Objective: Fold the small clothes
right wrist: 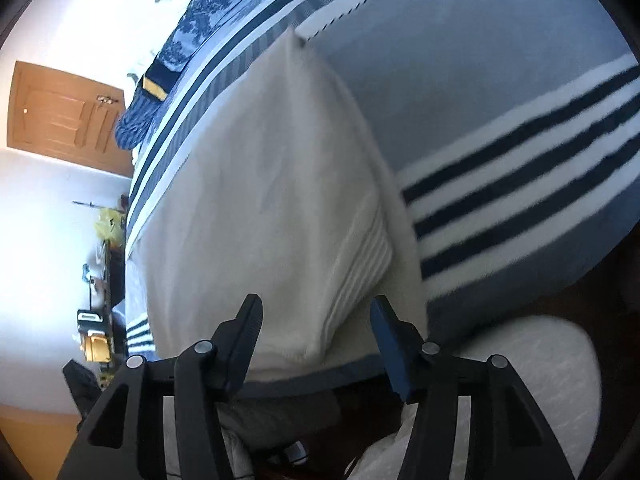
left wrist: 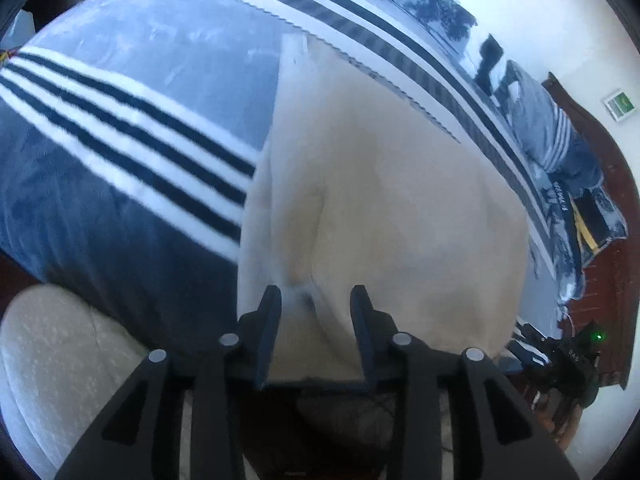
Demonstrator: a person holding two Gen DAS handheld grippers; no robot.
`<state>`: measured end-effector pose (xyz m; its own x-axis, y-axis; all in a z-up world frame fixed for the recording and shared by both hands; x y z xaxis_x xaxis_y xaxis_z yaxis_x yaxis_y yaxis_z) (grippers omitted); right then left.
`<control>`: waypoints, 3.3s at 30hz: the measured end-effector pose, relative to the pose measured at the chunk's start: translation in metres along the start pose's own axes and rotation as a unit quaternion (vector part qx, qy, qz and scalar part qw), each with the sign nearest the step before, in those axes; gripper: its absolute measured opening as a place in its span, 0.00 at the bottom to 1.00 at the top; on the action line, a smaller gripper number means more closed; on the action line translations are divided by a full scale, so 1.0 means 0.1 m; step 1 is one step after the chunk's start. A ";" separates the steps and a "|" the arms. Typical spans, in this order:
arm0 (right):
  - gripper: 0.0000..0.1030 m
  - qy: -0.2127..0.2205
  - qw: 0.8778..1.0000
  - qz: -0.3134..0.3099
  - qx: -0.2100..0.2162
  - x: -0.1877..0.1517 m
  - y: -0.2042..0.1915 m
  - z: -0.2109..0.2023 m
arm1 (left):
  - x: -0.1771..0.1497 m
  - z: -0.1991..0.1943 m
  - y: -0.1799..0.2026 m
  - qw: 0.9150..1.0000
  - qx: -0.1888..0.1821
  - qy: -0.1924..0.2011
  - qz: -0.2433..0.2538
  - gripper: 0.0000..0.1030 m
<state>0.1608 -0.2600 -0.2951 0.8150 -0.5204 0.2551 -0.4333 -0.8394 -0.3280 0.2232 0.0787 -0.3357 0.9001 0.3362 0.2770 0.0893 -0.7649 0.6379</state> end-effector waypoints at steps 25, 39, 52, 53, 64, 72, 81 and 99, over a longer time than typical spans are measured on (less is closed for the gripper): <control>0.56 0.028 0.994 -0.082 -0.065 -0.12 -0.40 -0.37 | -0.08 -0.41 -0.07 0.998 0.023 0.048 0.043 0.56; 0.74 0.212 0.959 -0.184 -0.047 -0.55 -1.71 -1.66 | -0.21 -1.35 0.49 0.979 0.059 0.133 0.143 0.72; 0.74 0.192 0.957 -0.218 -0.020 -0.72 -2.19 -1.67 | -0.20 -1.59 0.36 0.982 0.038 0.151 0.110 0.74; 0.74 0.189 0.956 -0.221 -0.021 -0.72 -2.21 -1.65 | -0.19 -1.57 0.30 0.983 0.031 0.148 0.099 0.74; 0.74 0.134 0.959 -0.251 -0.004 -0.68 -2.58 -1.17 | -0.09 -0.86 -0.01 0.994 -0.023 0.101 0.044 0.74; 0.74 0.069 0.950 -0.303 -0.014 -0.59 -2.93 -0.44 | -0.05 -0.06 -0.35 0.999 0.004 0.036 0.008 0.74; 0.74 -0.006 0.944 -0.328 -0.029 -0.50 -3.20 0.40 | -0.05 0.24 -0.31 1.000 -0.014 0.019 0.011 0.65; 0.72 -0.170 0.887 -0.424 -0.068 -1.08 -3.91 1.39 | -0.06 0.02 -0.26 0.984 -0.165 0.035 -0.066 0.12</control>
<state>0.2953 0.1463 -0.3209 0.9292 0.3644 0.0616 0.3667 -0.9298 -0.0302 0.2165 0.0957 -0.3555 0.8577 0.4656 0.2180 0.0494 -0.4969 0.8664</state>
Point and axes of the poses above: each gripper's, at about its wrist camera, not at the fingertips, and z roughly the way its jaws point, y to its right, x to its top, the point moved 10 cm from there along z, roughly the way its jaws point, and after that the axes turned 15 degrees about -x, right-handed, at the moved point
